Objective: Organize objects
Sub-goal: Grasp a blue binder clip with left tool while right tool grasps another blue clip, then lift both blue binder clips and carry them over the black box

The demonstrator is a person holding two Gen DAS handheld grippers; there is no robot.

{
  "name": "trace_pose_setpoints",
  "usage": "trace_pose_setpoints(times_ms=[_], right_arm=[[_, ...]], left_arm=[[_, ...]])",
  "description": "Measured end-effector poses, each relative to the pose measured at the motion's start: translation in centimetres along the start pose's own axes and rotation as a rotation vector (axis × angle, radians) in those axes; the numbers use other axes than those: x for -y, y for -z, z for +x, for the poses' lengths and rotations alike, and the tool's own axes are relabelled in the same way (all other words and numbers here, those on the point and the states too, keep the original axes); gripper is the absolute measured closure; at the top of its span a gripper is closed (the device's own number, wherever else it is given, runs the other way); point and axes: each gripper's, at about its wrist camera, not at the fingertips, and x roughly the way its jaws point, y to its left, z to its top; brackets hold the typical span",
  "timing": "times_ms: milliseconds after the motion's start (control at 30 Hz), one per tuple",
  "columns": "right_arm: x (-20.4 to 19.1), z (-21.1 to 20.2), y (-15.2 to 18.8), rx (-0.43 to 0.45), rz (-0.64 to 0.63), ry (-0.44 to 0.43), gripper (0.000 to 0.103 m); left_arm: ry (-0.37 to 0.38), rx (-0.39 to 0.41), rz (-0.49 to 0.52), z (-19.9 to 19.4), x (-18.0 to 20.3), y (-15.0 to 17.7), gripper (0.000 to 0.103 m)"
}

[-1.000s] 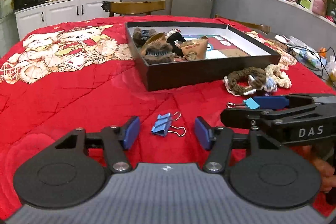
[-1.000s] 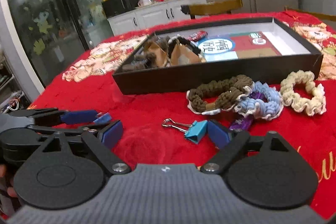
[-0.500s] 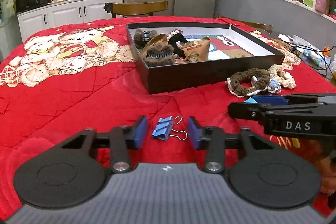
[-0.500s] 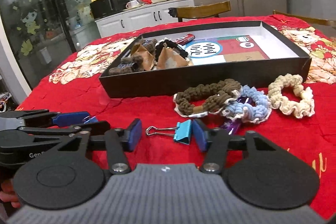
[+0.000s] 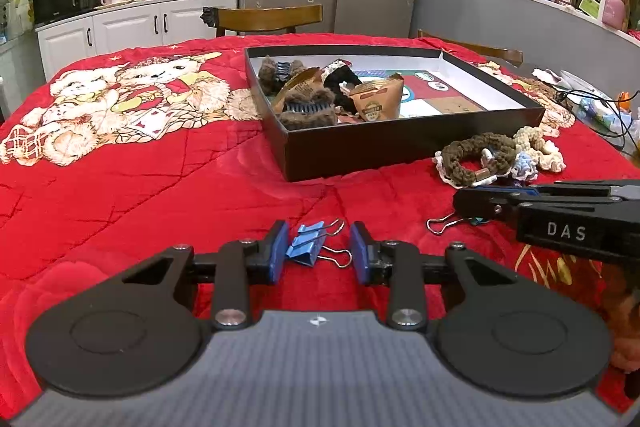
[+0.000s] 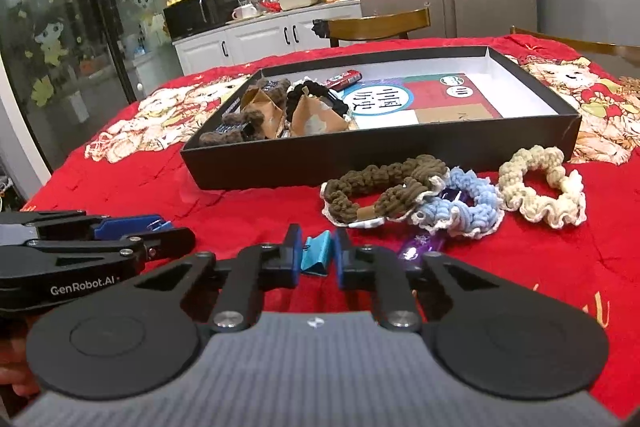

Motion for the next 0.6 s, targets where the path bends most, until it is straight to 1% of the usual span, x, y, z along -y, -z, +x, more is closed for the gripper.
trace_pose_setpoints(times_ms=[133, 267, 600], right_arm=[[0.1, -0.8, 0.0, 0.046, 0.001, -0.007, 0.085], [0.4, -1.0, 0.0, 0.062, 0.018, -0.015, 0.085], [1.4, -0.7, 0.0, 0.050, 0.083, -0.047, 0.085]], left_arm=[[-0.009, 0.006, -0.006, -0.1, -0.1, 0.0, 0.064], [-0.013, 0.015, -0.009, -0.3, -0.1, 0.0, 0.064], [-0.021, 0.049, -0.017, -0.8, -0.2, 0.1, 0.064]])
